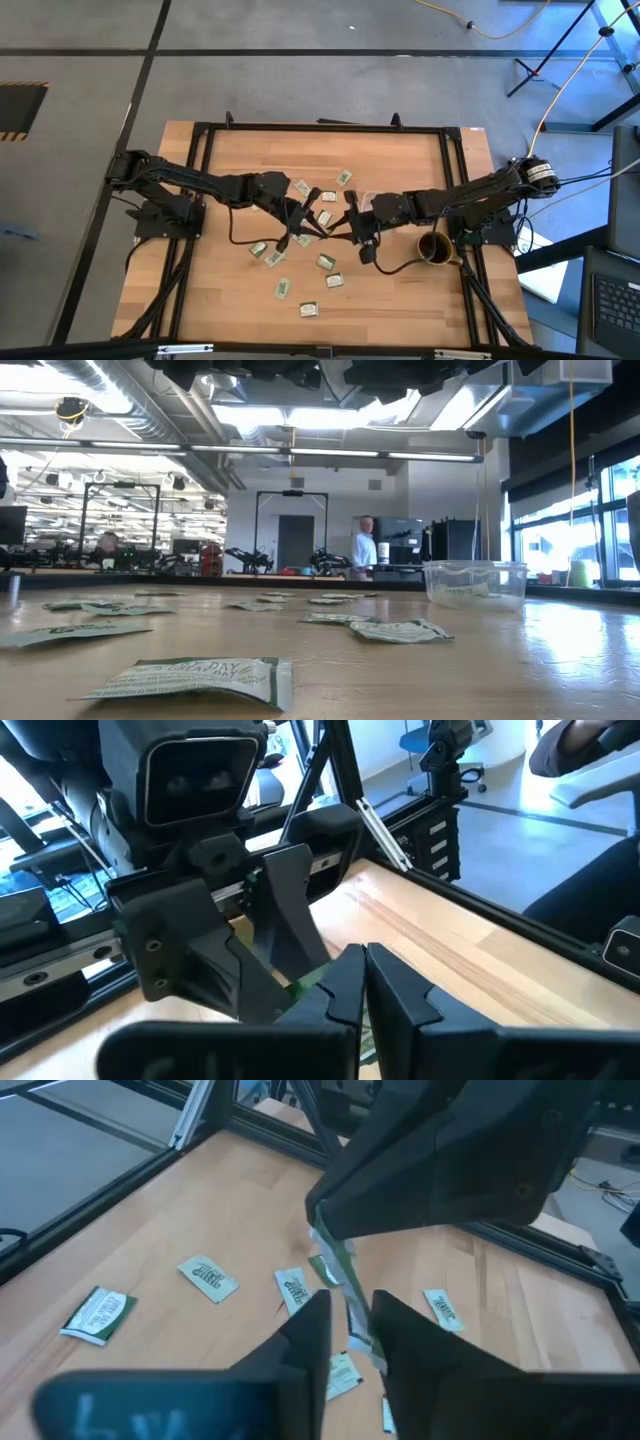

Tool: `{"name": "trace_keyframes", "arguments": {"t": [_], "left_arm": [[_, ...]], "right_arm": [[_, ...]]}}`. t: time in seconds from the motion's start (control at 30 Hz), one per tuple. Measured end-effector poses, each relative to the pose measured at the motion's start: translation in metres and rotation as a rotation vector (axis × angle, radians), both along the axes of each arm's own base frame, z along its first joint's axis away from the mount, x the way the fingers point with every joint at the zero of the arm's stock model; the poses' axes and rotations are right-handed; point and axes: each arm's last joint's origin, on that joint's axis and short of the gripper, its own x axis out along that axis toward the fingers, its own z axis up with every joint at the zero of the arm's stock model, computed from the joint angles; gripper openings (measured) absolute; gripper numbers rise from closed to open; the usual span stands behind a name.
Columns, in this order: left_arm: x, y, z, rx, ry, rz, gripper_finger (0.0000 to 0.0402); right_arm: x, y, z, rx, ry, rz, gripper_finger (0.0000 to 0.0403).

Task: Pick and place items into bin
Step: Put the truvia packet into the transparent bin

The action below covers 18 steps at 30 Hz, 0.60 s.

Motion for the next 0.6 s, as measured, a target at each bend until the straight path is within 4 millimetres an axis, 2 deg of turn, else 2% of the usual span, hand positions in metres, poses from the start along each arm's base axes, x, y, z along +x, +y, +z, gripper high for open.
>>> {"name": "trace_keyframes", "arguments": {"t": [0.23, 0.37, 0.6], "left_arm": [[0.0000, -0.0001, -0.0001, 0.000, 0.001, 0.000, 0.0010], [0.0001, 0.0000, -0.0002, 0.002, 0.002, 0.010, 0.0034], [-0.0040, -0.0009, 0.0046, -0.032, 0.021, 0.020, 0.0102]], "right_arm": [[-0.0001, 0.0000, -0.0001, 0.000, 0.002, 0.000, 0.0011], [-0.0001, -0.0002, -0.0005, 0.020, 0.008, -0.011, 0.0013], [-0.0011, -0.0004, -0.0027, 0.024, 0.036, -0.017, 0.0005]]}}
